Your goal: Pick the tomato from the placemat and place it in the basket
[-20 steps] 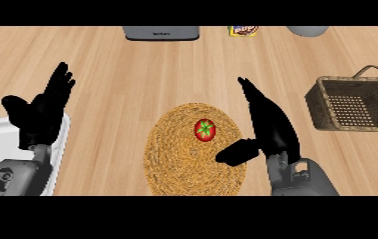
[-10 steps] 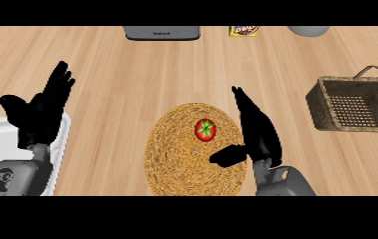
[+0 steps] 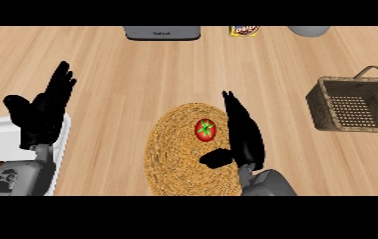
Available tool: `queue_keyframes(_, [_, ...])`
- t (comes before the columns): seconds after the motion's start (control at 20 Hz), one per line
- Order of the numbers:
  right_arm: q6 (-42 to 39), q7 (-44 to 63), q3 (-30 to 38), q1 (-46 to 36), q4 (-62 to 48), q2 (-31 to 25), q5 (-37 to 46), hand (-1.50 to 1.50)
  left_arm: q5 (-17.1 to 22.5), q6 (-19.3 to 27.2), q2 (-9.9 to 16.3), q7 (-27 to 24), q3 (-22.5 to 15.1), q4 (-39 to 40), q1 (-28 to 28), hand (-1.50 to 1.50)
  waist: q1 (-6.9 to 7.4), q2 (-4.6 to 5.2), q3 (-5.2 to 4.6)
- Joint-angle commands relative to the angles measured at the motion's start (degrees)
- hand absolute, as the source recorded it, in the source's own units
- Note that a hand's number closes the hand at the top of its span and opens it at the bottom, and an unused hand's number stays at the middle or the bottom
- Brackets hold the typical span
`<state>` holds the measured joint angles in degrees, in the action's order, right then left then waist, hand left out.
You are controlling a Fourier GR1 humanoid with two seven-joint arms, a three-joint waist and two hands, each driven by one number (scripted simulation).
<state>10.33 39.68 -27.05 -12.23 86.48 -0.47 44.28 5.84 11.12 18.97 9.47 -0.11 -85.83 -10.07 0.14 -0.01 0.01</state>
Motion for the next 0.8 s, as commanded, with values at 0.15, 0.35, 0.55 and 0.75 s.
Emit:
queue_keyframes(0.15, [0.1,0.95,-1.64,1.85,3.16,0.44,1.02,-1.5,-3.59,0.12,-3.39,1.0,0.65,-2.79,1.09,0.0,-0.11,-0.05,-0.01])
queue_keyframes(0.35, [3.12,-1.99,0.44,-3.6,-5.67,0.46,-2.41,-1.5,-0.33,-5.61,-0.14,0.24,5.16,-3.08,2.64,0.0,0.19,-0.01,0.0])
queue_keyframes(0.55, [7.81,-6.11,-1.16,0.18,-10.66,0.46,-1.53,-1.5,-2.88,-4.0,-2.53,0.39,4.8,-1.23,0.83,0.0,0.06,0.01,0.0])
queue_keyframes(0.75, [9.82,-2.08,-2.01,-4.34,-16.28,0.46,-0.73,-1.5,-4.71,-3.36,-4.95,1.37,2.71,-4.08,2.47,0.0,0.26,0.02,0.0])
